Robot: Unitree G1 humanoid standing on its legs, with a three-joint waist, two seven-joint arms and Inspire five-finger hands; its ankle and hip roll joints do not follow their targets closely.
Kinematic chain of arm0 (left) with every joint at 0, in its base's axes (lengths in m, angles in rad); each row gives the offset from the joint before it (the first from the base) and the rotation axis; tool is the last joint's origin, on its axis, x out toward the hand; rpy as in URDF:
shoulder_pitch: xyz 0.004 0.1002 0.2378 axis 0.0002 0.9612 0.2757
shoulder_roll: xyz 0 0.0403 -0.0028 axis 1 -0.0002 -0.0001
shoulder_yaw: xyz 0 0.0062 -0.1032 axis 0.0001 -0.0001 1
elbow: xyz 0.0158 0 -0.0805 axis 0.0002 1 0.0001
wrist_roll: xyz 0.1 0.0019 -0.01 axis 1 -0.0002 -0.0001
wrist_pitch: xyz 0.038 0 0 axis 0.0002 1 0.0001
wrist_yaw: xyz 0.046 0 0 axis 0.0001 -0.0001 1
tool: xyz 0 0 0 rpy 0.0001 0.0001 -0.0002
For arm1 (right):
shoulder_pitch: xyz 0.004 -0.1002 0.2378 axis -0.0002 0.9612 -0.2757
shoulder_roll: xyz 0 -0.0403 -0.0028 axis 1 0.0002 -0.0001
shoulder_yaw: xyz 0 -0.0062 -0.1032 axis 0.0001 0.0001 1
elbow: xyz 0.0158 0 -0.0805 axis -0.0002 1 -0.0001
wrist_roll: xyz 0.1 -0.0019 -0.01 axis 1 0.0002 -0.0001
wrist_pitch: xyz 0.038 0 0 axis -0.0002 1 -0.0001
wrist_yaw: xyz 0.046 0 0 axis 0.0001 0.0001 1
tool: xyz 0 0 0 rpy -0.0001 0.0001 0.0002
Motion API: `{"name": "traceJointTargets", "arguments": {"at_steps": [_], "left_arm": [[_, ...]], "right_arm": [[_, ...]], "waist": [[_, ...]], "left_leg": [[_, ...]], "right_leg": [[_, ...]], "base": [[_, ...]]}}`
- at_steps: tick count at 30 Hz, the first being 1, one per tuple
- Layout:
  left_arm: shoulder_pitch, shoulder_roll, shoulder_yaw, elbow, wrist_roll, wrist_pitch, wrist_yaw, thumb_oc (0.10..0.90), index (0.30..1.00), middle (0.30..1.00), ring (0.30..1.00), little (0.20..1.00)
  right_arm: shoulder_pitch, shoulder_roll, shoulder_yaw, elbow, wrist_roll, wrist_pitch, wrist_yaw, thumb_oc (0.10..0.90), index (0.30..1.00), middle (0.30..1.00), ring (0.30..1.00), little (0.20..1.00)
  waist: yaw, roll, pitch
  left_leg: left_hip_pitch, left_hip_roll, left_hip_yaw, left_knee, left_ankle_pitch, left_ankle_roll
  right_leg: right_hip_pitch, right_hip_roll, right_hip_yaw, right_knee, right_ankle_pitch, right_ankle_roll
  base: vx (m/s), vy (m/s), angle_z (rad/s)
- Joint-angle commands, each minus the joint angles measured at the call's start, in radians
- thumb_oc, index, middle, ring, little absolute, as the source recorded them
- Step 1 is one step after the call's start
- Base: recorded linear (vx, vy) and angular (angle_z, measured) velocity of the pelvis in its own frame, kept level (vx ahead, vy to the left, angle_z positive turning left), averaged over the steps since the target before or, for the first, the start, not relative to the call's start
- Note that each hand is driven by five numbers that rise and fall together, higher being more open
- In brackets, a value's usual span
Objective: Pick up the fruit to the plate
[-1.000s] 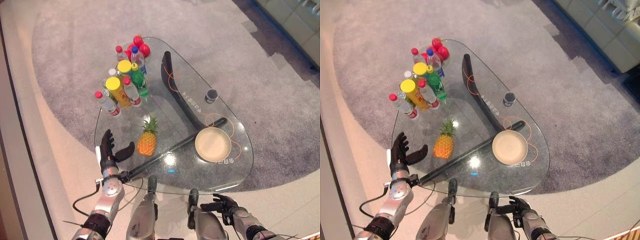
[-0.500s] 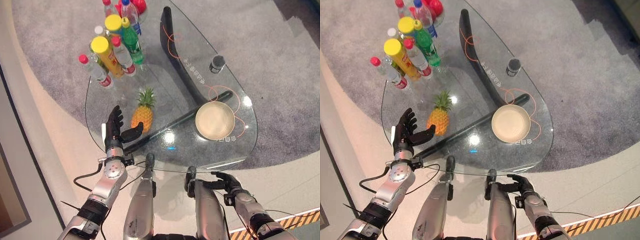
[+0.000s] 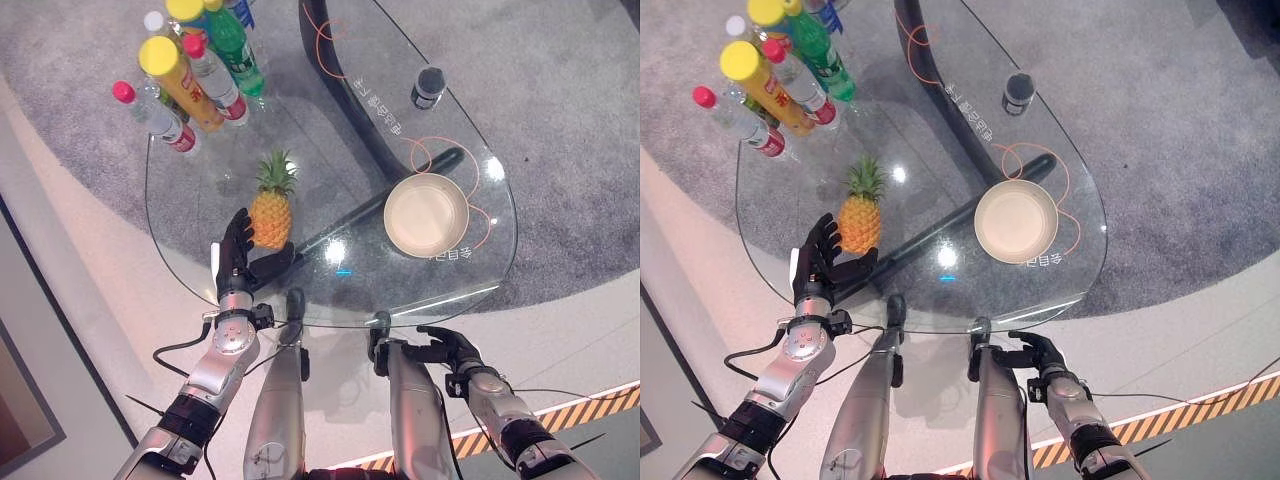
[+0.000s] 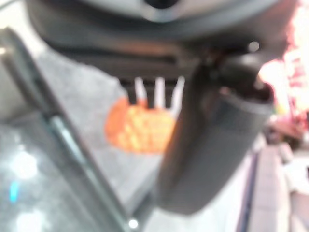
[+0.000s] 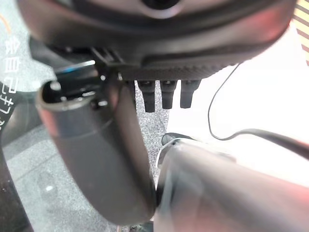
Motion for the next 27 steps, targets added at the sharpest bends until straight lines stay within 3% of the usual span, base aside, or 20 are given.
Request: {"name": "traceJointTargets", "arguments": {"at_steps": [1, 11, 27], "left_arm": [[-0.065, 0.015, 0.028, -0.062, 0.069, -0.079, 0.024, 0.800, 0.900, 0.900, 0.900, 0.900], [-0.149, 0.061, 0.050, 0.067, 0.177, -0.108, 0.123, 0.800, 0.900, 0.900, 0.900, 0.900], [-0.173, 0.069, 0.057, 0.082, 0.265, -0.120, 0.160, 0.800, 0.900, 0.900, 0.900, 0.900]], "right_arm": [[0.119, -0.004, 0.084, -0.023, -0.033, 0.066, -0.030, 0.800, 0.900, 0.900, 0.900, 0.900], [0.113, -0.015, 0.102, -0.029, -0.019, 0.050, -0.045, 0.800, 0.900, 0.900, 0.900, 0.900], [0.102, -0.010, 0.105, -0.032, -0.019, 0.049, -0.037, 0.800, 0.900, 0.900, 0.900, 0.900]], "waist": [[-0.022, -0.044, -0.005], [-0.042, -0.051, -0.005], [-0.035, -0.051, -0.005]], "left_leg": [[-0.065, -0.059, 0.045, 0.228, -0.099, 0.073], [-0.119, -0.060, 0.057, 0.244, -0.115, 0.075], [-0.131, -0.074, 0.053, 0.238, -0.121, 0.073]], "right_leg": [[0.031, 0.010, 0.001, -0.279, 0.277, 0.018], [-0.037, 0.004, 0.025, -0.259, 0.285, 0.026], [-0.055, -0.008, 0.019, -0.257, 0.285, 0.035]], "base": [[0.03, 0.041, -0.06], [0.02, 0.030, -0.03], [0.00, 0.004, 0.00]]}}
